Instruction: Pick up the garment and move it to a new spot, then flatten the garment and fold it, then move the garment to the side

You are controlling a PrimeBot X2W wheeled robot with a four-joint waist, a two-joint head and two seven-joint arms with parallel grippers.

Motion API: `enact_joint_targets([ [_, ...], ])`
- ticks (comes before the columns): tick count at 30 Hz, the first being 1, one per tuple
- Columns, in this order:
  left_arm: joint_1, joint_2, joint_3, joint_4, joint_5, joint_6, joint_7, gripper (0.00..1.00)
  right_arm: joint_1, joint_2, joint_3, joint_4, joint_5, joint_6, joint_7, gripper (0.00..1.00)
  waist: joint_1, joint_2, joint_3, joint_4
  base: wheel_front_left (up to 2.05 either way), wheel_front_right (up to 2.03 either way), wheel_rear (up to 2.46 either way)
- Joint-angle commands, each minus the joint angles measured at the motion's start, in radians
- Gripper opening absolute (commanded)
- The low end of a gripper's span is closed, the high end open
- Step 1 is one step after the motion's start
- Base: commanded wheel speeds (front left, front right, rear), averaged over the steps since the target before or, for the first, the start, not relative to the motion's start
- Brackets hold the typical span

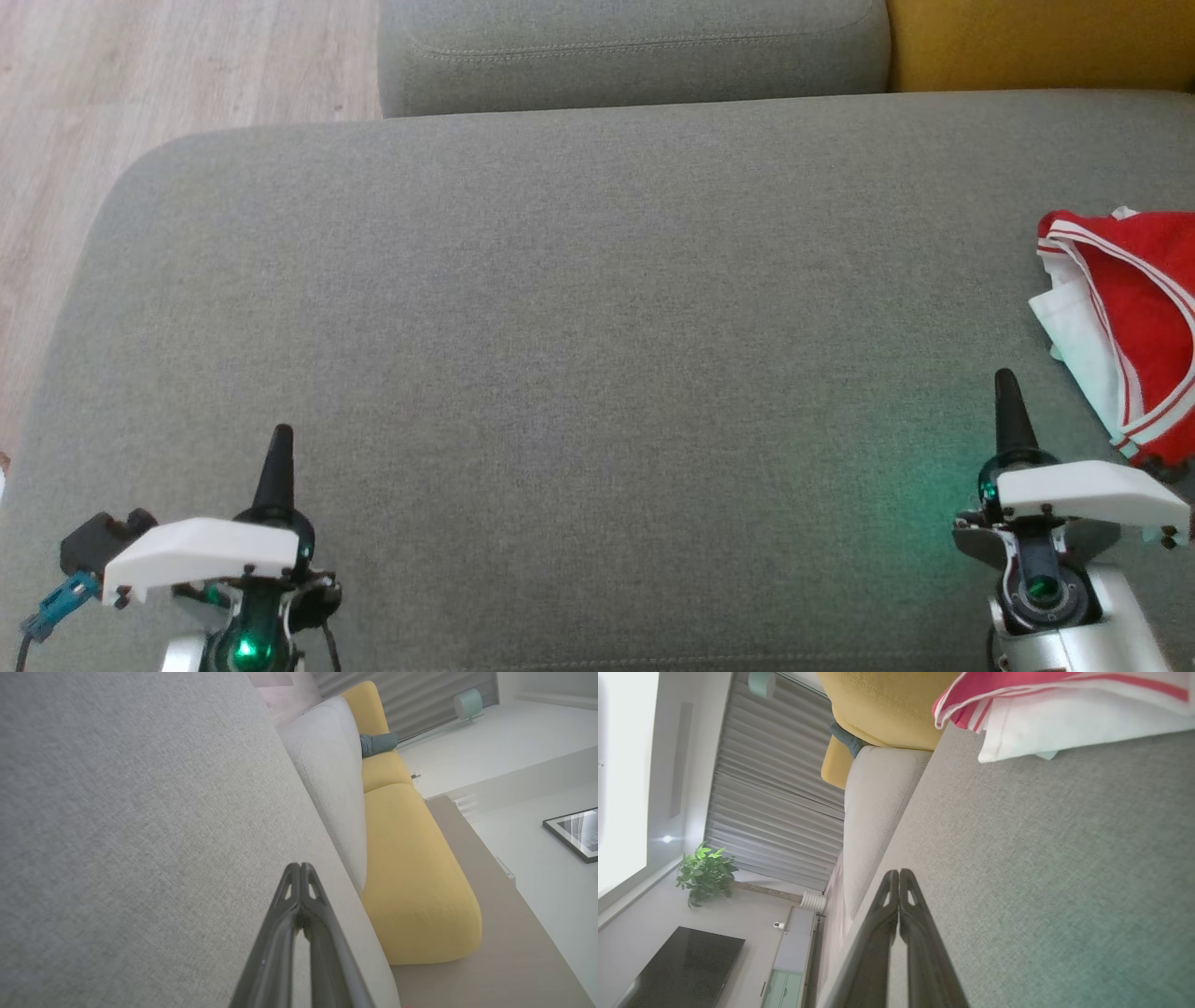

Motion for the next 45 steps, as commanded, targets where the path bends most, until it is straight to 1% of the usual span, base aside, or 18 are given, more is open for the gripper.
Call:
enact_joint_targets([
  [1, -0.04, 0.013, 0.03, -0.039, -0.034, -0.014, 0.008, 0.0, -0.021, -0.002, 0.006, -0.05, 0.037, 0.005, 0.01, 0.0, 0.0, 0.0, -0.002, 0.0, 0.0, 0.0, 0.0],
  [41, -0.041, 0.017, 0.102, -0.082, -0.462, -0.101, 0.12, 0.0, 0.064, 0.001, -0.063, -0.204, 0.464, 0.007, 0.123, 0.0, 0.0, 0.0, -0.036, 0.005, 0.0, 0.0, 0.0],
  [45, -0.041, 0.017, 0.103, -0.082, -0.47, -0.103, 0.122, 0.0, 0.065, 0.001, -0.064, -0.207, 0.473, 0.007, 0.125, 0.0, 0.0, 0.0, -0.037, 0.005, 0.0, 0.0, 0.0],
])
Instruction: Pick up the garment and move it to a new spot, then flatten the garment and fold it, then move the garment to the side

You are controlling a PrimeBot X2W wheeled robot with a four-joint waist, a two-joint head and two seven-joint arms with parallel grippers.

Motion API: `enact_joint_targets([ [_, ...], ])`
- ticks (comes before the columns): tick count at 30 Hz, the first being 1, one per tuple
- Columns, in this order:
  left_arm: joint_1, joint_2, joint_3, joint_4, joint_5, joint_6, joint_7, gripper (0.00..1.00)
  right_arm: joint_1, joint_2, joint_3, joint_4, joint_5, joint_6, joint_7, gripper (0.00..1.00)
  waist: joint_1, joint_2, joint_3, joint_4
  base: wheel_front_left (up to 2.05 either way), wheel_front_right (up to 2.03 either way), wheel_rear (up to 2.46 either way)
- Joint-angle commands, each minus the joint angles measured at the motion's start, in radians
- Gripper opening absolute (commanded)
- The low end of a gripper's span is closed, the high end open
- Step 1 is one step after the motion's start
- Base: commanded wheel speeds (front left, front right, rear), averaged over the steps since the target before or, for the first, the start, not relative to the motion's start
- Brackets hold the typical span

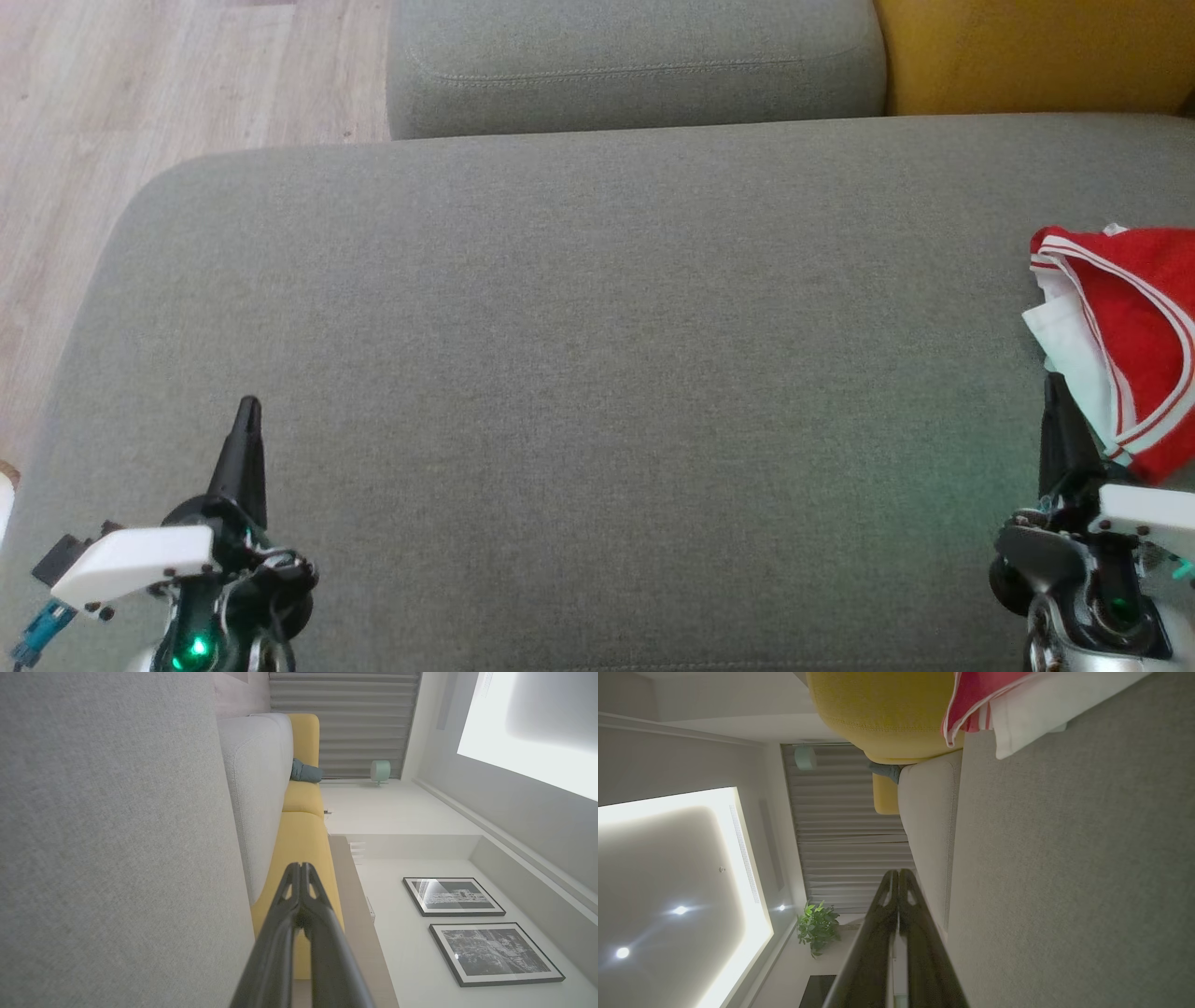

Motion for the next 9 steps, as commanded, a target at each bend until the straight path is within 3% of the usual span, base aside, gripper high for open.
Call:
enact_joint_targets([
  [1, -0.041, 0.017, 0.035, -0.037, -0.004, -0.007, 0.009, 0.0, -0.018, -0.004, 0.02, -0.039, 0.007, 0.007, 0.006, 0.0, 0.0, 0.0, 0.0, 0.0, 0.0, 0.0, 0.0],
  [9, -0.041, 0.017, 0.035, -0.037, -0.004, -0.007, 0.009, 0.0, -0.018, -0.004, 0.02, -0.039, 0.007, 0.007, 0.006, 0.0, 0.0, 0.0, 0.0, 0.0, 0.0, 0.0, 0.0],
])
